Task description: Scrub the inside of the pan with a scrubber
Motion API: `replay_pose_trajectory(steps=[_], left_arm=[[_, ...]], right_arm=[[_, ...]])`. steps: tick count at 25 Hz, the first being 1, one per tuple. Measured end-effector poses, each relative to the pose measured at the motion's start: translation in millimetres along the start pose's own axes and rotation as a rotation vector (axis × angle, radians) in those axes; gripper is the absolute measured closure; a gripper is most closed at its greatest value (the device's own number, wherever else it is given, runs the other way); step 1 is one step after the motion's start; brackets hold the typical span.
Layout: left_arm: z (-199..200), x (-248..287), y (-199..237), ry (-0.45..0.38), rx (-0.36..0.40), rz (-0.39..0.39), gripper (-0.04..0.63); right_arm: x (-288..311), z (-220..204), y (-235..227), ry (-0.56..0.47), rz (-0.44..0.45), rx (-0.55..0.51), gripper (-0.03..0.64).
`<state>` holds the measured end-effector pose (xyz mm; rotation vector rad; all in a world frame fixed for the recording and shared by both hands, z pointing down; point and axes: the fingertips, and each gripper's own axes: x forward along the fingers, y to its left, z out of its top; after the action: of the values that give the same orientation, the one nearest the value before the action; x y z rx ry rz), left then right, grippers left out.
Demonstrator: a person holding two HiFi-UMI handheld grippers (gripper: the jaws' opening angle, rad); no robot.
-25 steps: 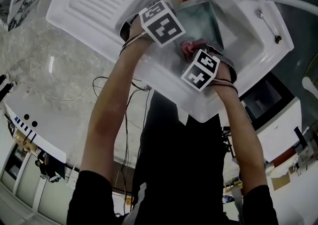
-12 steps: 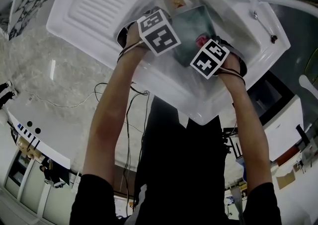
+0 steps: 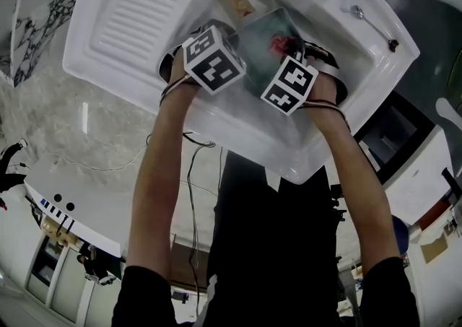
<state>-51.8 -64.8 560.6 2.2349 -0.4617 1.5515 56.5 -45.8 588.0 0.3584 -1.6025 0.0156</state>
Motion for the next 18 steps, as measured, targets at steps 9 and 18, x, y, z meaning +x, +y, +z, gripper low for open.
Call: replay_pose_trajectory(steps=[9, 18], left_arm=[[0, 1, -1, -0.011, 0.079, -0.022, 0.554], [0, 2, -3, -0.008, 0.102, -0.014, 0.554]], right_arm=[[1, 43, -39, -0.207, -0.181, 0.028, 0.575], [0, 65, -54, -0.335, -0.126, 0.177, 0.575]])
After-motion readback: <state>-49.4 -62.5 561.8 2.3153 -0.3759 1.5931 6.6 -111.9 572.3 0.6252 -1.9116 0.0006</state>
